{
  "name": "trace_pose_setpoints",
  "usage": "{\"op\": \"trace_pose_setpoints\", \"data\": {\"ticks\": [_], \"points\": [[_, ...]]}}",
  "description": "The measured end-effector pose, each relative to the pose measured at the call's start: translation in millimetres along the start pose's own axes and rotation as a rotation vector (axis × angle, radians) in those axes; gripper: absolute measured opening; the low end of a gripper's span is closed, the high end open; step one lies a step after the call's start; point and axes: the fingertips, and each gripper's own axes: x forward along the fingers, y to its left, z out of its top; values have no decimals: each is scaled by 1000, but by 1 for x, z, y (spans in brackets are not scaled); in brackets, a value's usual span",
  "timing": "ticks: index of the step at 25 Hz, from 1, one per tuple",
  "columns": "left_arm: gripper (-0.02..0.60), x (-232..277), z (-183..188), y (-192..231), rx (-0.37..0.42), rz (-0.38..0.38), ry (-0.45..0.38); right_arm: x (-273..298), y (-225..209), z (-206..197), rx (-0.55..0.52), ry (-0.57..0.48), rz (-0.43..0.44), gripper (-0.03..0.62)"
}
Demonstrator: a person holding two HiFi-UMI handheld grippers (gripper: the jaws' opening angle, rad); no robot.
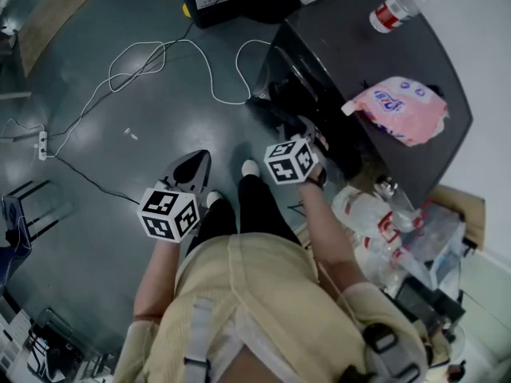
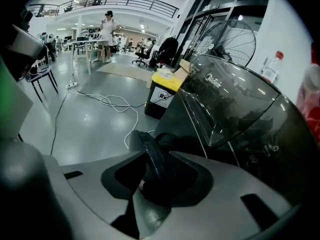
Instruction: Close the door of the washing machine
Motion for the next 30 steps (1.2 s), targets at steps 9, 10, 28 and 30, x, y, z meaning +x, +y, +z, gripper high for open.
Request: {"op": "trace_pose_setpoints", "data": {"ticks": [9, 10, 28, 30], "points": [[5, 6, -2, -3, 8, -16, 17, 12, -21, 2, -57, -30, -91, 124], [5, 7, -2, -3, 9, -18, 17, 13, -23, 2, -54, -28, -98, 124], [5, 7, 2, 0, 8, -18, 4, 20, -38, 3, -17, -20, -124, 106], [5, 5, 4, 2, 14, -13, -2, 18, -35, 4, -9, -30, -106, 106]]}}
